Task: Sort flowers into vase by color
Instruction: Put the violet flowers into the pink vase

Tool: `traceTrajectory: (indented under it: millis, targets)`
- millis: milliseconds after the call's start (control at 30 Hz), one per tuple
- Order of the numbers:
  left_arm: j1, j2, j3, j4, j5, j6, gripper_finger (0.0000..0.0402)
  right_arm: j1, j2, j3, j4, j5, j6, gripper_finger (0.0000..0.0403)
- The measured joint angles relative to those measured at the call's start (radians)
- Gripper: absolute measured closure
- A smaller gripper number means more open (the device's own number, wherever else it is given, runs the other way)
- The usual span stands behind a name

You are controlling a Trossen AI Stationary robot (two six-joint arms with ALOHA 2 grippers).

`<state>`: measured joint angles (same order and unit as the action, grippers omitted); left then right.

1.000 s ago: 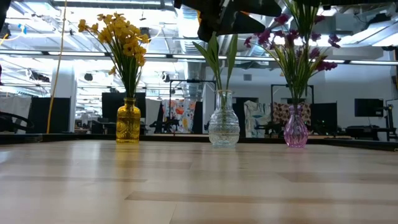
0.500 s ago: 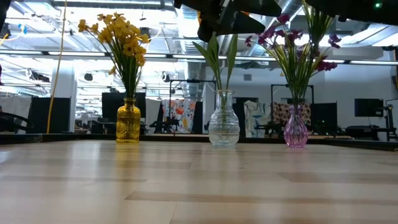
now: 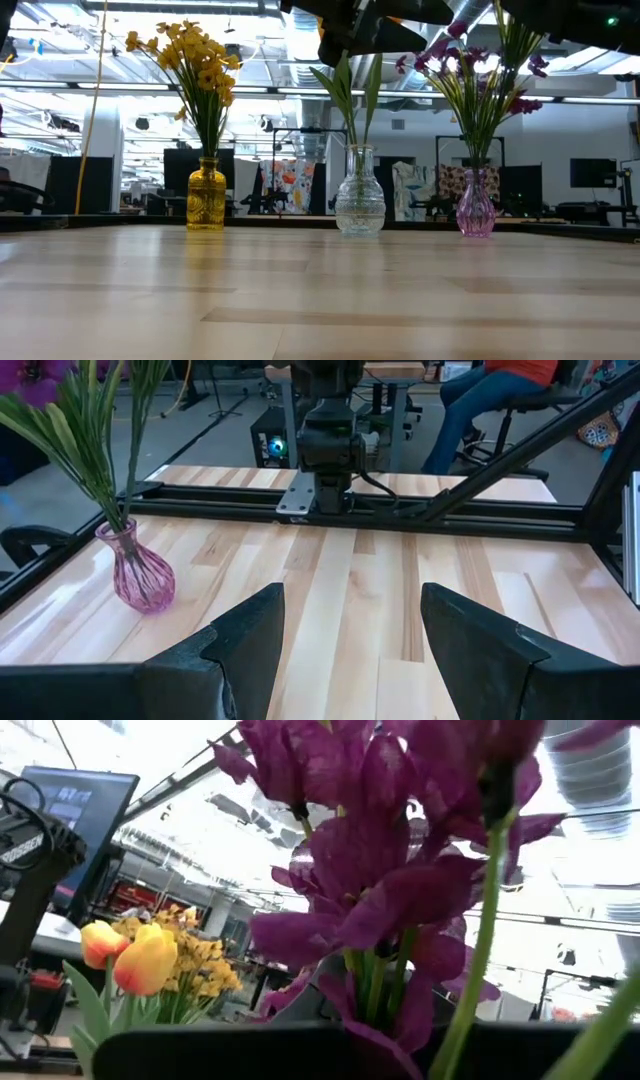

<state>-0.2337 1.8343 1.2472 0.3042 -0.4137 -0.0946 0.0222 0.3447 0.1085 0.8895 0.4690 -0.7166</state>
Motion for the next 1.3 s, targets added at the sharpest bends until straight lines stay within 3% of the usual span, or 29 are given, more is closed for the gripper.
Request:
traceTrajectory:
  millis: [1300]
  targets:
    - [0.0,0.0,0.0,0.0,-0.004,0.0,0.0177,-0.221,0.214,0.0,0.025,-0.023,0.194,0.0368]
